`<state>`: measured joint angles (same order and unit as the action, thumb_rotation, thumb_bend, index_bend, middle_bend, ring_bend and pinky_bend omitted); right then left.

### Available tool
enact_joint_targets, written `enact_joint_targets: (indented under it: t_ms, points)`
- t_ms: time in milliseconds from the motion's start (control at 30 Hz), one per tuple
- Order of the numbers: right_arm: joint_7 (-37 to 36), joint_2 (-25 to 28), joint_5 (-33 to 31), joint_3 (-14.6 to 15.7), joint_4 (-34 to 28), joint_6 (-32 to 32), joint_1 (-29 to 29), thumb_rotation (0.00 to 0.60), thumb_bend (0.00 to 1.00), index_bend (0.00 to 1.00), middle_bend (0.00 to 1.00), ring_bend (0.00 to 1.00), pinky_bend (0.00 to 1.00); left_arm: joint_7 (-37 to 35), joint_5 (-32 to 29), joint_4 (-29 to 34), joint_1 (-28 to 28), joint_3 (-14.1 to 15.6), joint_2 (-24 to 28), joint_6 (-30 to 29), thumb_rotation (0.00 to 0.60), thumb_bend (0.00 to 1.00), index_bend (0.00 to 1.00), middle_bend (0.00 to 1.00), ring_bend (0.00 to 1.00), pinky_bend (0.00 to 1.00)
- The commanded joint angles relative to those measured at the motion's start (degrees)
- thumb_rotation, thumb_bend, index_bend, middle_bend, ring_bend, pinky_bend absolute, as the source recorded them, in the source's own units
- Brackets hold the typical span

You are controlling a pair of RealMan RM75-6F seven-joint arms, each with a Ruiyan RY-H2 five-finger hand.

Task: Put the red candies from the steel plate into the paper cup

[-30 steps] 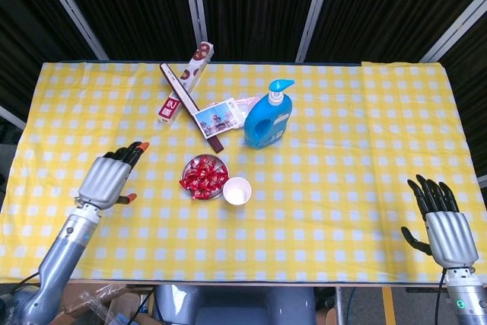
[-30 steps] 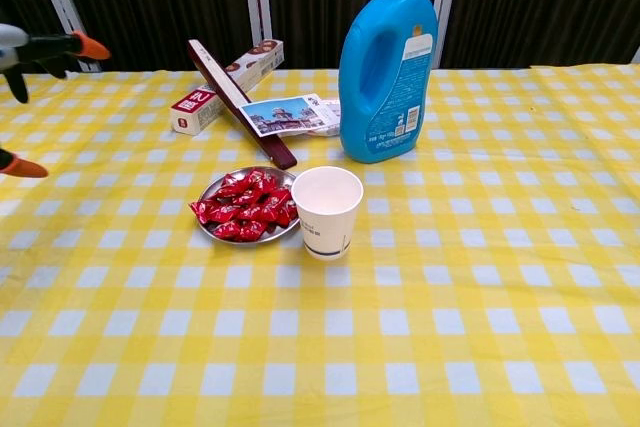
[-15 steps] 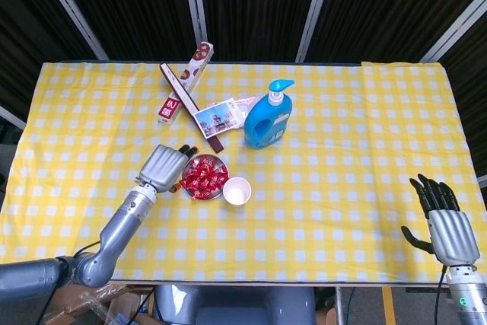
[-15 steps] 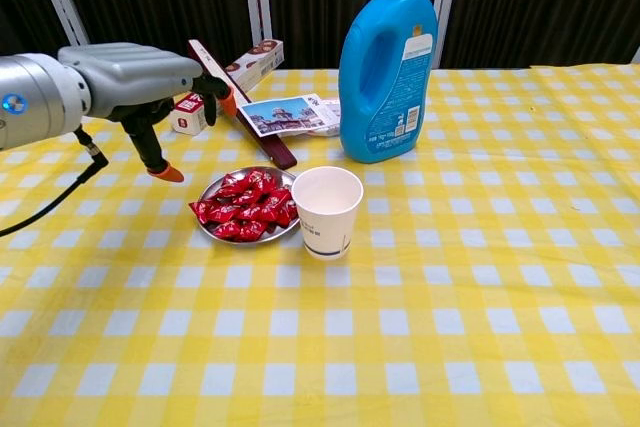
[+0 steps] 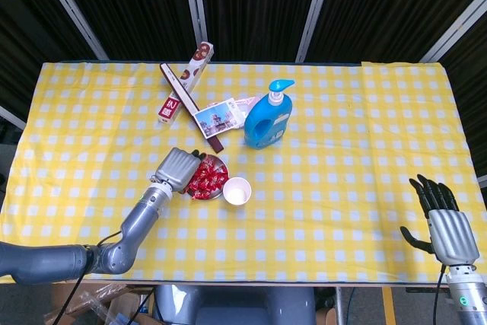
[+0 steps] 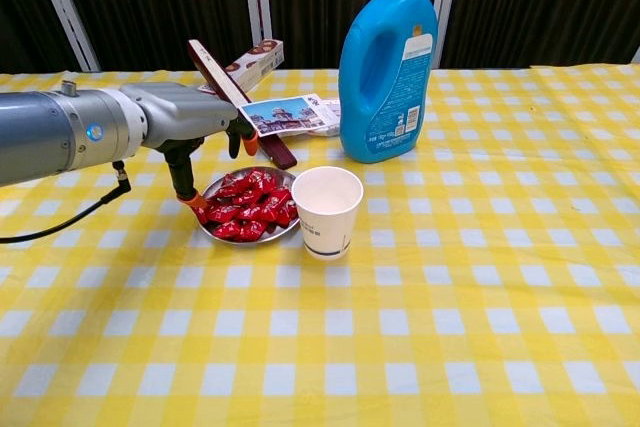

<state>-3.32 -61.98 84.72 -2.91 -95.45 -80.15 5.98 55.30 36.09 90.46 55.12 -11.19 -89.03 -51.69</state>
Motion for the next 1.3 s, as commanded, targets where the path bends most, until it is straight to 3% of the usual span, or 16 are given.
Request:
enact_joint_targets:
  t_ms: [33,433,933,1300]
  points:
    - [-0.11,0.05,-0.08,-0.01,-0.07,0.04,0.0,0.6,0.34,0.0,0.0,0.0,0.0,-0.03,-0.89,-1.24,1.15,0.71,-1.13,-0.07,0.6,0.24,0.22,0.23,0.79,0.87]
    - [-0.64,0.31,-0.23,0.02,-0.33,0.24,0.03,0.6,0.34,0.0,0.0,0.0,0.0,-0.72,-2.96,-4.7,4.07,2.05,-4.14,-0.47,0.6,0.22,0.2,0.21,0.8,0.88]
    - [-1.76,0.52,-0.09,0.06,-0.55,0.29,0.06,0.6,0.34,0.0,0.0,0.0,0.0,-0.59,-5.42,-9.02,6.46,3.97,-8.07,-2.07,0.6,0.23,0.32,0.33,0.82,0.89]
    - [-2.18,0.51,-0.09,0.04,-0.62,0.25,0.06,0.6,0.34,0.0,0.0,0.0,0.0,-2.1,-4.04,-11.52,6.79,4.57,-9.74,-2.31,0.6,0.34,0.44,0.5,0.83,0.9]
